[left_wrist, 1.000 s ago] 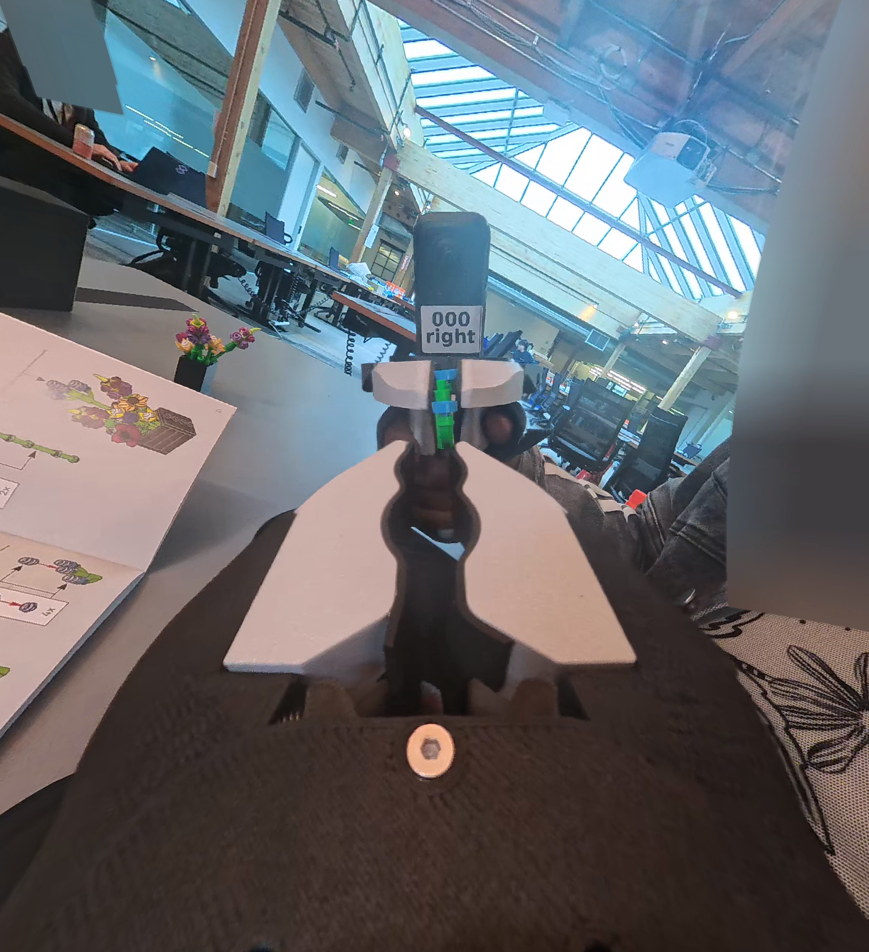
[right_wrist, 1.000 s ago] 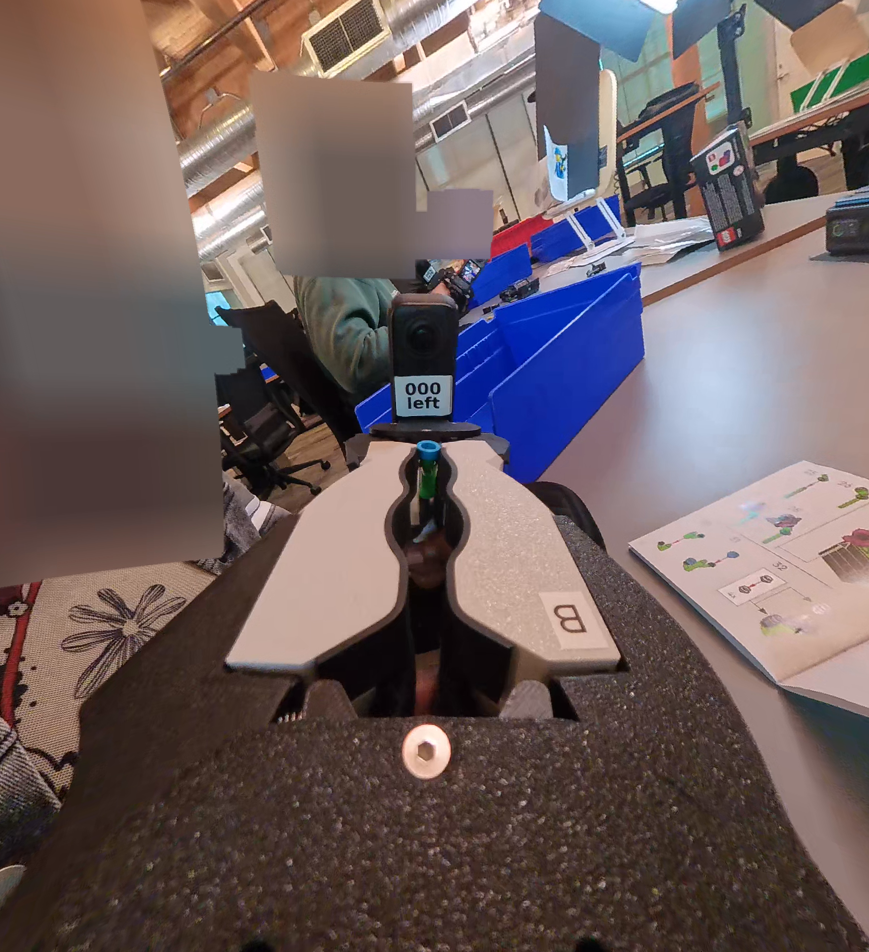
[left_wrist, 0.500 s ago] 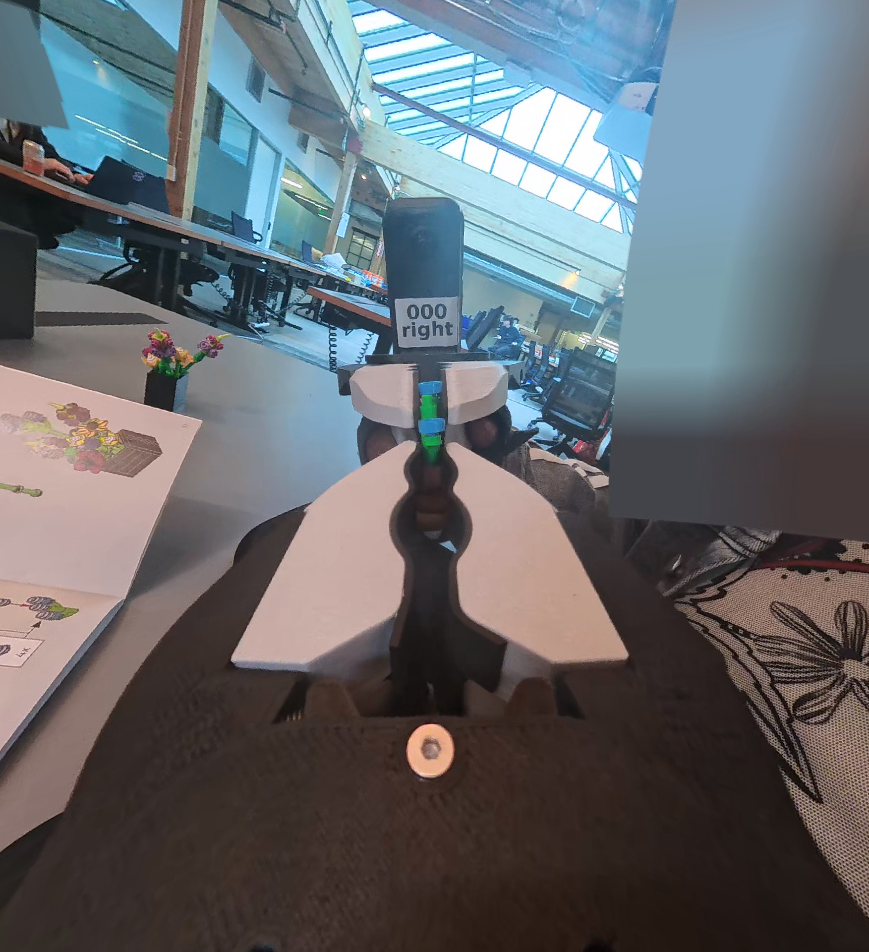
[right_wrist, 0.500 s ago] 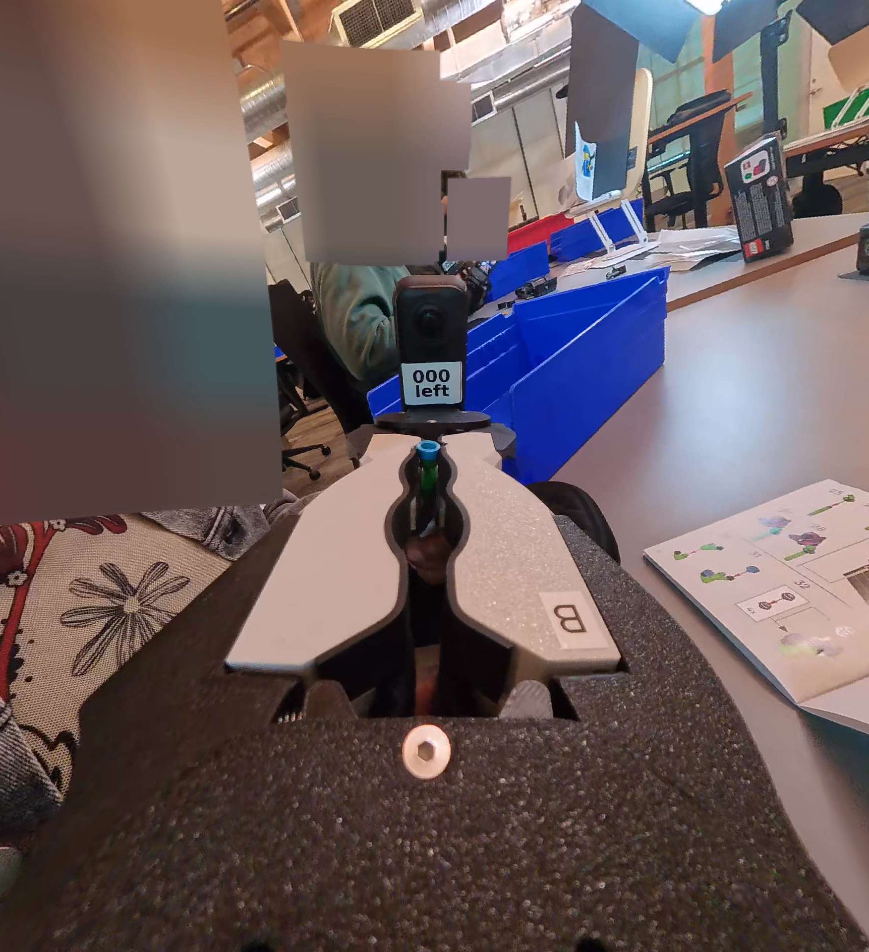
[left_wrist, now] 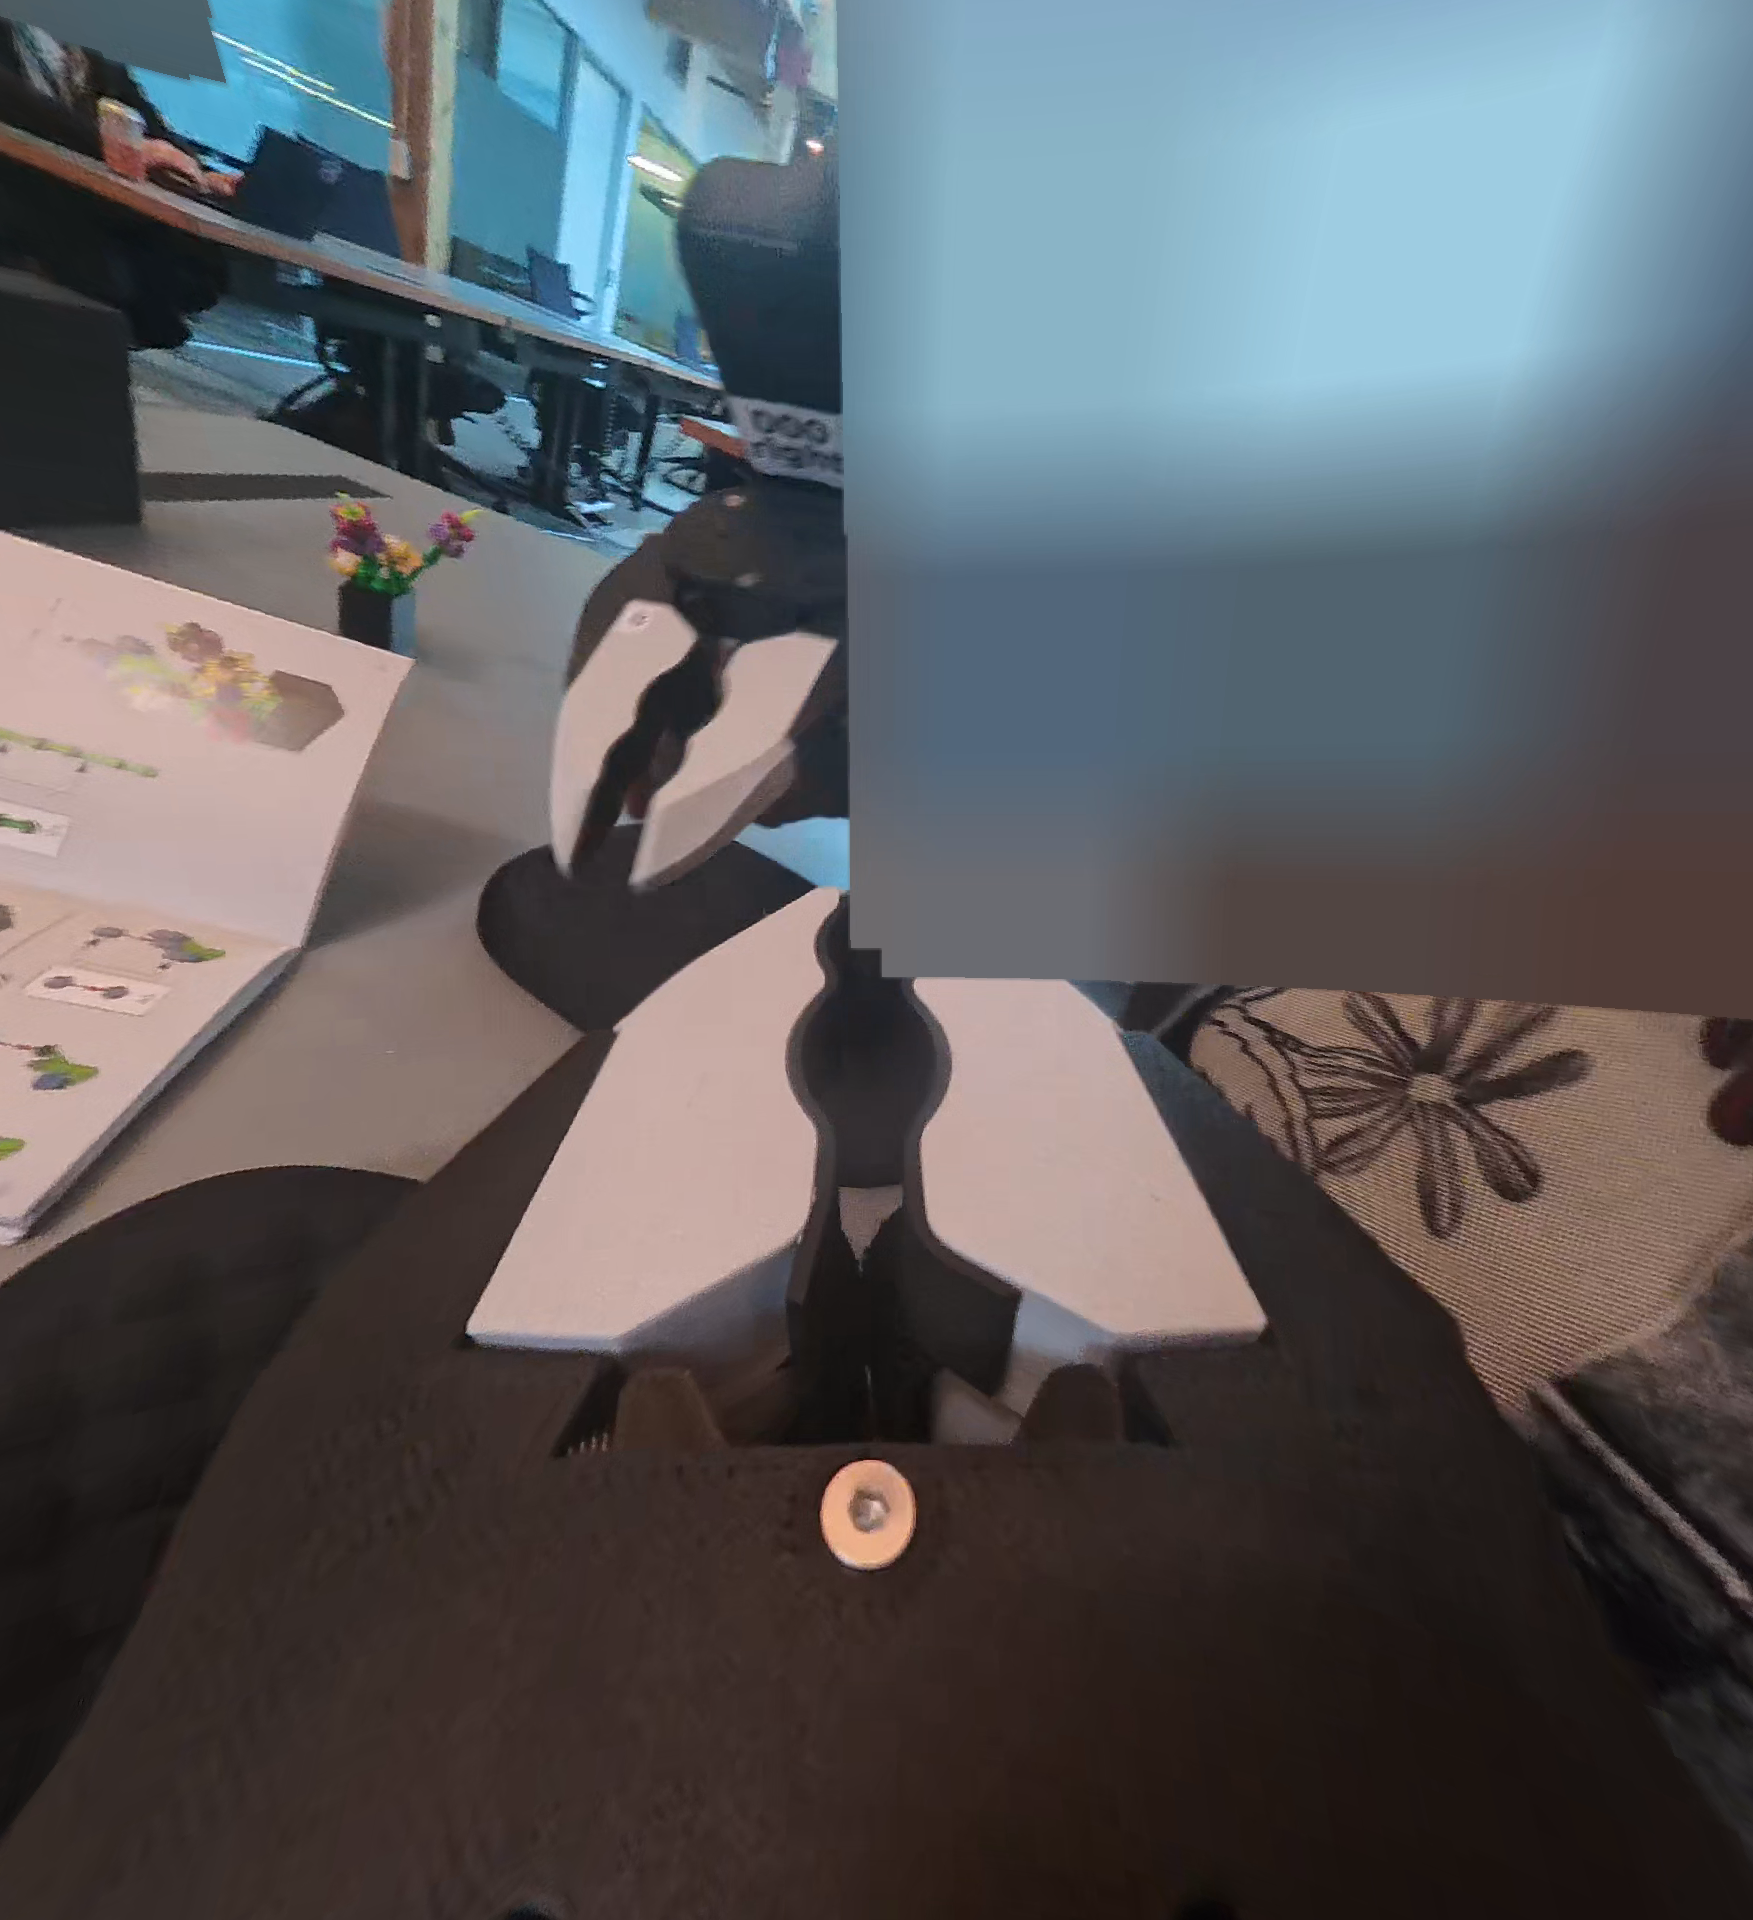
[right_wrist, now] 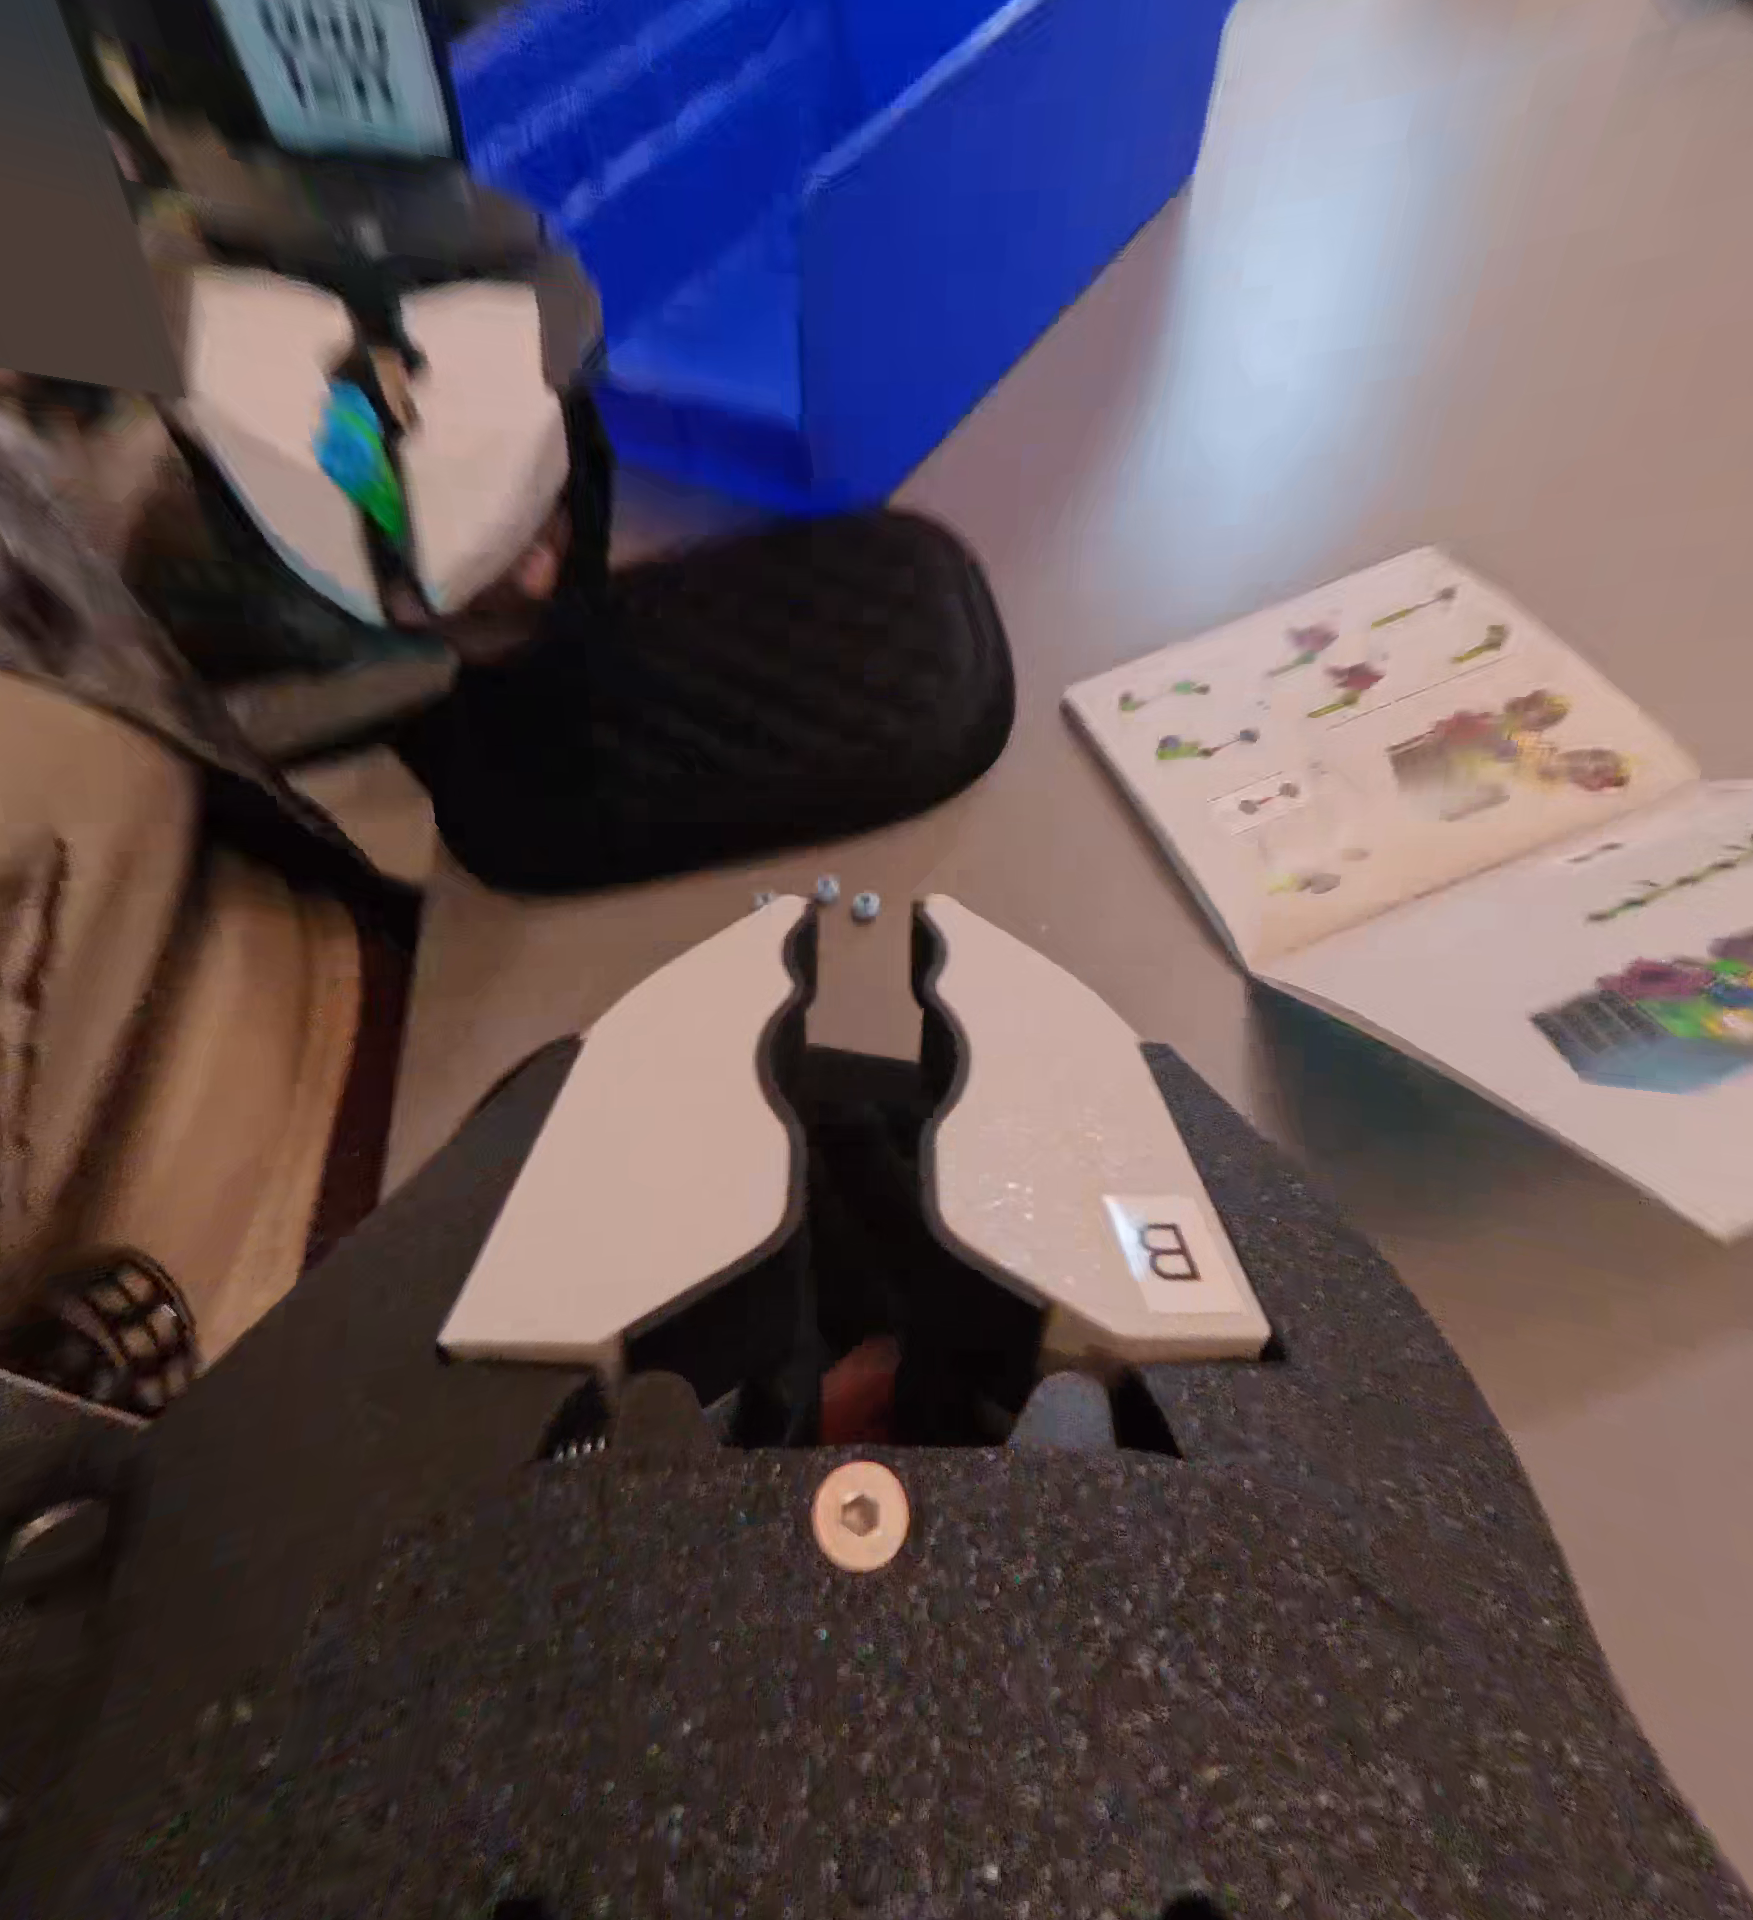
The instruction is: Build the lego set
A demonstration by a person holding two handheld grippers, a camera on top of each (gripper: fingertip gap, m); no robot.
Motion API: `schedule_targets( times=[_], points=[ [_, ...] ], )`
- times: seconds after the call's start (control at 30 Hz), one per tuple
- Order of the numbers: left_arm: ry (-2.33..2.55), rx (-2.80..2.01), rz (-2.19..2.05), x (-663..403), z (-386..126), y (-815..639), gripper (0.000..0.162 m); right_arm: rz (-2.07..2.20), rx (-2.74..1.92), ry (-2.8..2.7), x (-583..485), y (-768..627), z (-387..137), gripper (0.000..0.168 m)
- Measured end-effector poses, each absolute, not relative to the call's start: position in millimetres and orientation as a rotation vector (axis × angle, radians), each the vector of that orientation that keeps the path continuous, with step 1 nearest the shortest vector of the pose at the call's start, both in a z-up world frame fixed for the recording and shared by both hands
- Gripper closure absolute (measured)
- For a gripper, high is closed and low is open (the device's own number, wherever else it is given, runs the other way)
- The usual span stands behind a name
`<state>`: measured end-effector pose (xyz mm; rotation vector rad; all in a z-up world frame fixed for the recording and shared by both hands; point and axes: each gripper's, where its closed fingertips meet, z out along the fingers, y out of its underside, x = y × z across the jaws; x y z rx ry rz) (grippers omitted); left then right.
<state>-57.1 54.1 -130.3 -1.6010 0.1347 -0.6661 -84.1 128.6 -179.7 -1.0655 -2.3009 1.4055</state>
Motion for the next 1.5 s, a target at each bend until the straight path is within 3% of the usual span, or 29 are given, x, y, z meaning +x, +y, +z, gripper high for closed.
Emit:
schedule_targets(
  times=[0.07, 0.23, 0.67, 0.87, 1.07, 1.17, 1.23, 1.4, 1.5],
  points=[
    [0.167, -1.617, -0.7, -50, -134, 52, 0.157, 1.298, -0.994, -2.406, -86, 117, -195, 0.162],
    [0.184, -1.651, -0.692, -47, -139, 55, 0.157, 1.072, -0.902, -2.594, -96, 103, -227, 0.157],
    [0.132, -1.61, -0.761, -53, -136, 54, 0.157, 0.934, -0.782, -2.648, -103, 95, -239, 0.156],
    [0.147, -1.622, -0.752, -51, -136, 54, 0.157, 0.954, -0.78, -2.565, -103, 102, -229, 0.162],
    [0.184, -1.641, -0.691, -50, -133, 59, 0.157, 1.227, -1.088, -2.318, -67, 143, -191, 0.162],
    [0.237, -1.622, -0.64, -50, -126, 69, 0.156, 1.036, -1.14, -2.287, -44, 172, -207, 0.162],
    [0.267, -1.612, -0.636, -48, -121, 78, 0.156, 0.894, -1.101, -2.282, -34, 182, -216, 0.162],
    [0.271, -1.595, -0.675, -48, -118, 87, 0.156, 0.921, -1.1, -2.246, -26, 180, -208, 0.142],
    [0.246, -1.572, -0.716, -46, -113, 72, 0.157, 0.968, -1.116, -2.219, -26, 181, -197, 0.142]
  ],
)
